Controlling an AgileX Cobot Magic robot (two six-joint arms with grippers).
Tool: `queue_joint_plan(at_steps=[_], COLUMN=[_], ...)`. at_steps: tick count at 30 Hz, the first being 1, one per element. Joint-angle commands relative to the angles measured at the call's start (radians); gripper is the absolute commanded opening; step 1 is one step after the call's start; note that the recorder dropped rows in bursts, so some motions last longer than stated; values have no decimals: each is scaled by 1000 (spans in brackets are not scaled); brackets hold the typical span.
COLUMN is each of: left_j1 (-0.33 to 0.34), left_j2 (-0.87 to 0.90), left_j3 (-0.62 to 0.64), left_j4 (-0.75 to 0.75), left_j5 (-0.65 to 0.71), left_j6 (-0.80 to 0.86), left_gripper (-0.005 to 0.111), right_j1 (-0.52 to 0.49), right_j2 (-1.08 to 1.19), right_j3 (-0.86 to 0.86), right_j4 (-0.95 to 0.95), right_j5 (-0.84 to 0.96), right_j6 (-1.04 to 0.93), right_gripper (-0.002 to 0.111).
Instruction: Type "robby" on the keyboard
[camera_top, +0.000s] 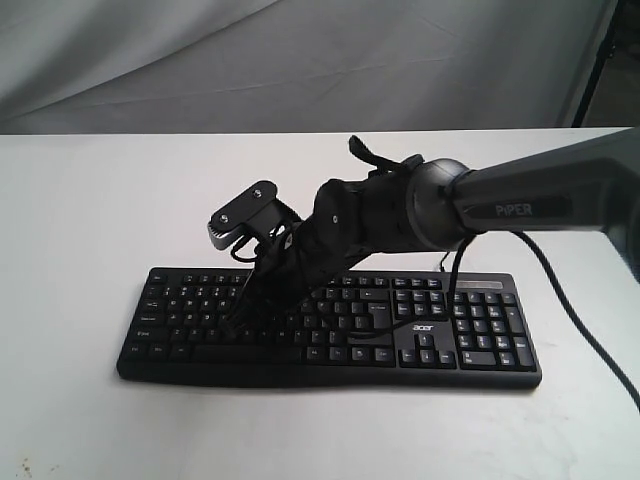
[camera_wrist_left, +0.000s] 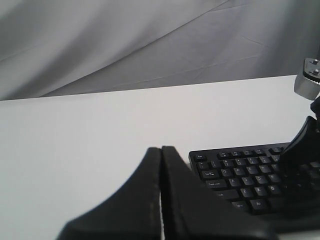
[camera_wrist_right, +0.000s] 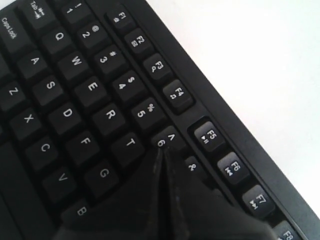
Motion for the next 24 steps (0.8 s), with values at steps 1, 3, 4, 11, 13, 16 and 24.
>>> queue_joint_plan(at_steps=[1,3,4,11,13,16,24], left_j1=[-6,-6,-6,-6,-6,-6,-6], left_j2=[-3,-3,-3,-3,-3,-3,-3], left_j3=[4,4,4,4,4,4,4], left_j4=[5,5,5,5,5,5,5], left_j5=[-7,-7,-7,-7,-7,-7,-7], left_j6=[-3,-3,-3,-3,-3,-3,-3], left_gripper=[0,0,0,0,0,0,0], right_j1=[-1,-1,-1,-15,-20,-19,-19], right_j2=[2,-12,-19,-108,-145,-246,-689], right_j3=[-6,-6,-6,-6,2,79,557], right_j4=[2,-2,-5,-44,-59,-82,-42], right_j5=[-1,-1,-1,32,55,8,-143], right_j6=[0,0,0,0,0,2,13], right_gripper=[0,0,0,0,0,0,0])
